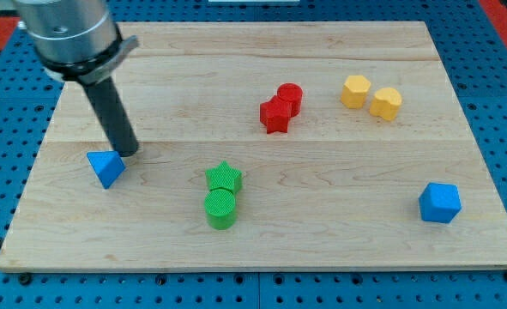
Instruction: Drag the triangle slightly to the bottom left side of the board
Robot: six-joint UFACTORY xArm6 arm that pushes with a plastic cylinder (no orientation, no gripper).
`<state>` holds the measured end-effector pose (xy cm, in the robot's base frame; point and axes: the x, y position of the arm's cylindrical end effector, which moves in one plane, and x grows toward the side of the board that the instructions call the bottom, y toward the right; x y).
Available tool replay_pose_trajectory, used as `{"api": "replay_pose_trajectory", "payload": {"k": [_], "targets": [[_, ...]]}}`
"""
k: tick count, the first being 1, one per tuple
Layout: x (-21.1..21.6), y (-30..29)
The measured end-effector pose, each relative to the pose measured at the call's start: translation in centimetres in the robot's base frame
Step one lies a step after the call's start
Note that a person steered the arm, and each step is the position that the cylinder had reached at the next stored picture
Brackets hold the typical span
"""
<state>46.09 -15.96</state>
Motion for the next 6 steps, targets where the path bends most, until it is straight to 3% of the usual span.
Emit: {"api": "replay_pose_trajectory", "payload": {"k": [2, 4, 6], "targets": [[4.4, -2.1], [1.5, -2.5], [3.4, -9.9]]}}
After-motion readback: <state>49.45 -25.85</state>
